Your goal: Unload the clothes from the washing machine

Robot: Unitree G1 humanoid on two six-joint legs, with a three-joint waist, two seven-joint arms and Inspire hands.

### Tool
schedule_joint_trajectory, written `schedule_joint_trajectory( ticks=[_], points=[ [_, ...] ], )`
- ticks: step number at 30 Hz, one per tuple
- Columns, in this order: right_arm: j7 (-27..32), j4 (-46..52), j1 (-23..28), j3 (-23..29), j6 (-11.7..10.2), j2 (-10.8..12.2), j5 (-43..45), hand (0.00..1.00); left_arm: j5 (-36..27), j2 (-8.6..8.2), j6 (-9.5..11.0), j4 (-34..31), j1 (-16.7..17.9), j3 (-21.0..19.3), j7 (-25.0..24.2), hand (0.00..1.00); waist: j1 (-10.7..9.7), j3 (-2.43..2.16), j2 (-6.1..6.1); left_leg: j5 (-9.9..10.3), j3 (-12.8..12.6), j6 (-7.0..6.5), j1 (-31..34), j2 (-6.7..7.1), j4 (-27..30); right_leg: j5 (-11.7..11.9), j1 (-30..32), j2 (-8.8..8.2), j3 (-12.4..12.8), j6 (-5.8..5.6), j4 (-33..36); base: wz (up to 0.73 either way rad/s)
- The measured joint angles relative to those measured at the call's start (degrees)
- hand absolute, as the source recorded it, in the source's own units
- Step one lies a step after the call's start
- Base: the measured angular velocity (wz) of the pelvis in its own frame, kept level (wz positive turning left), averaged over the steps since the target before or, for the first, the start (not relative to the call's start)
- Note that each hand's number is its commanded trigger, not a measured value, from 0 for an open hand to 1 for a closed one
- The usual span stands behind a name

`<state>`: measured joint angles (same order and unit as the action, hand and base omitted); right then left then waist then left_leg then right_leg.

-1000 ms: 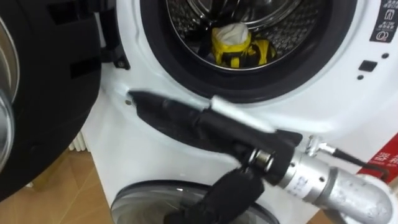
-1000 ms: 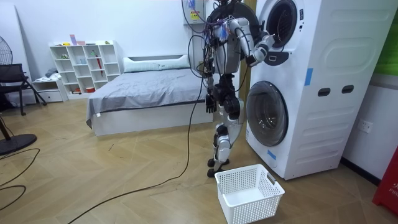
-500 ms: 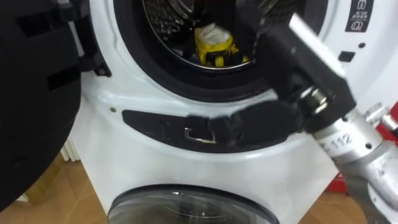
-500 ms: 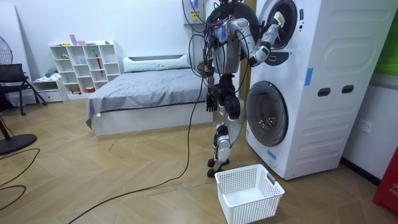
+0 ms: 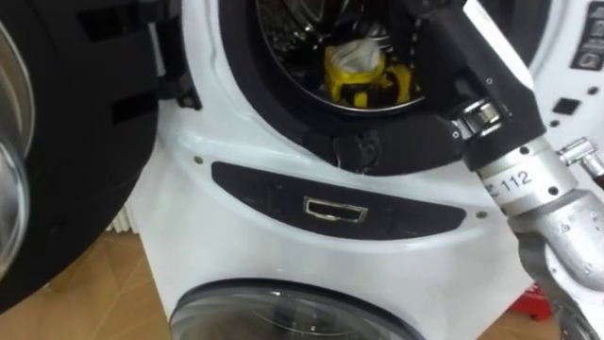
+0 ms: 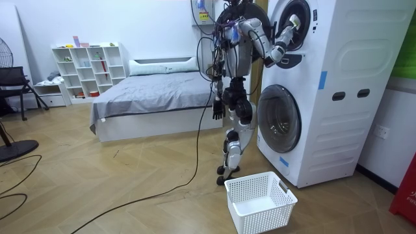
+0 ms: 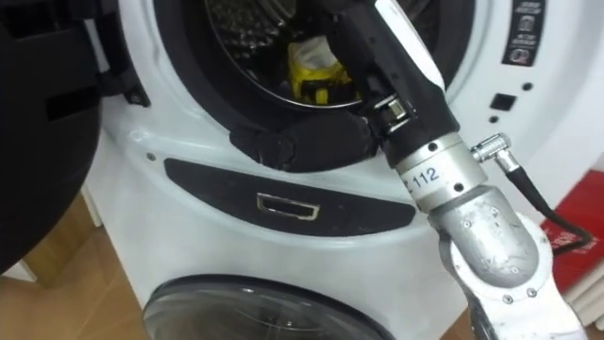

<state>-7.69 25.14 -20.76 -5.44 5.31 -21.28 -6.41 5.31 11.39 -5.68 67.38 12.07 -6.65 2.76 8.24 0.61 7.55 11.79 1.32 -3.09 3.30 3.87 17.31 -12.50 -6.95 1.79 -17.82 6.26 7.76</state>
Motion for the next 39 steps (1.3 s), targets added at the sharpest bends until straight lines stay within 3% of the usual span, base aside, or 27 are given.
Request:
schedule_joint_trajectory(
  ticks=[5, 9, 15, 18, 22, 24, 28, 34, 39],
  points=[
    [0.82, -7.08, -5.73, -0.14, 1.26, -1.18, 0.66, 0.0, 1.78, 0.2, -0.41, -1.23, -0.02, -0.18, 0.1, 0.0, 0.3, -0.3, 0.44, -0.01, 1.1, -0.01, 0.1, 0.36, -0.28, -0.13, -0.28, -0.12, -0.91, -0.18, -0.09, 0.11],
    [0.89, -11.06, -6.58, -0.52, 2.34, -2.41, 3.22, 0.0, 3.89, 0.59, -1.55, -2.42, -0.09, -0.52, 0.09, 0.0, 1.18, -0.67, 1.4, -0.05, 1.83, -0.08, 0.09, 0.75, -0.6, -0.36, -0.33, -0.32, -1.22, -0.4, -0.08, 0.11],
    [0.96, -17.84, -8.91, -2.19, 3.59, -4.01, 4.33, 0.0, 4.33, 0.85, -2.58, -3.35, 0.04, -0.45, 0.46, 0.0, 1.66, -0.26, 2.74, 0.14, 2.03, -0.41, 0.14, 0.94, -0.11, -0.52, -0.44, -0.55, -1.57, -0.66, 0.41, 0.04],
    [0.96, -23.54, -13.11, -2.24, 4.76, -5.04, 3.87, 0.0, 4.28, 0.8, -3.27, -3.84, -0.06, -0.44, 0.69, 0.0, 1.3, -0.13, 2.65, 0.38, 2.34, -0.72, 0.18, 0.98, -0.06, -0.7, -0.28, -0.64, -1.58, -0.99, 1.08, 0.05],
    [1.35, -27.32, -14.53, -2.5, 5.31, -6.04, 3.72, 0.0, 4.33, 0.88, -4.23, -4.4, 0.02, -0.32, 0.85, 0.0, 1.23, -0.22, 2.78, 0.44, 3.42, -0.87, 0.17, 1.37, 0.32, -0.83, -0.51, -0.87, -2.44, -1.66, 1.69, 0.15],
    [1.64, -29.82, -15.93, -2.45, 5.61, -6.14, 3.42, 0.0, 4.4, 0.87, -4.63, -4.94, 0.65, 0.0, 0.66, 0.0, 0.81, -0.17, 2.65, 0.52, 3.79, -1.06, 0.11, 1.39, 0.58, -0.85, -0.59, -0.92, -2.64, -2.68, 2.18, 0.12],
    [2.19, -32.29, -17.42, -2.33, 5.61, -6.94, 3.45, 0.0, 4.4, 0.86, -4.82, -6.01, 2.04, -0.06, -0.13, 0.0, 0.81, -0.22, 2.32, 0.6, 3.88, -1.5, 0.16, 1.67, 0.59, -0.87, -0.59, -1.14, -2.64, -3.15, 2.15, 0.02],
    [2.52, -32.37, -17.46, -2.33, 5.67, -8.95, 2.89, 0.0, 6.78, 0.83, -5.45, -7.29, 2.92, -4.47, -0.56, 0.0, -0.59, -1.02, 1.78, 0.42, 4.83, -2.51, 0.11, 2.63, 0.46, -0.75, -0.64, -1.8, -2.78, -3.55, 2.17, 0.1],
    [2.82, -34.5, -17.97, -2.33, 6.7, -11.77, 2.86, 0.0, 6.8, 0.8, -5.94, -9.34, 2.59, -5.61, -0.16, 0.0, -1.1, -1.11, 1.69, -0.19, 5.3, -3.52, -0.09, 3.43, 0.24, -0.51, -0.81, -2.46, -2.62, -3.94, 2.16, 0.07]
  ],
)
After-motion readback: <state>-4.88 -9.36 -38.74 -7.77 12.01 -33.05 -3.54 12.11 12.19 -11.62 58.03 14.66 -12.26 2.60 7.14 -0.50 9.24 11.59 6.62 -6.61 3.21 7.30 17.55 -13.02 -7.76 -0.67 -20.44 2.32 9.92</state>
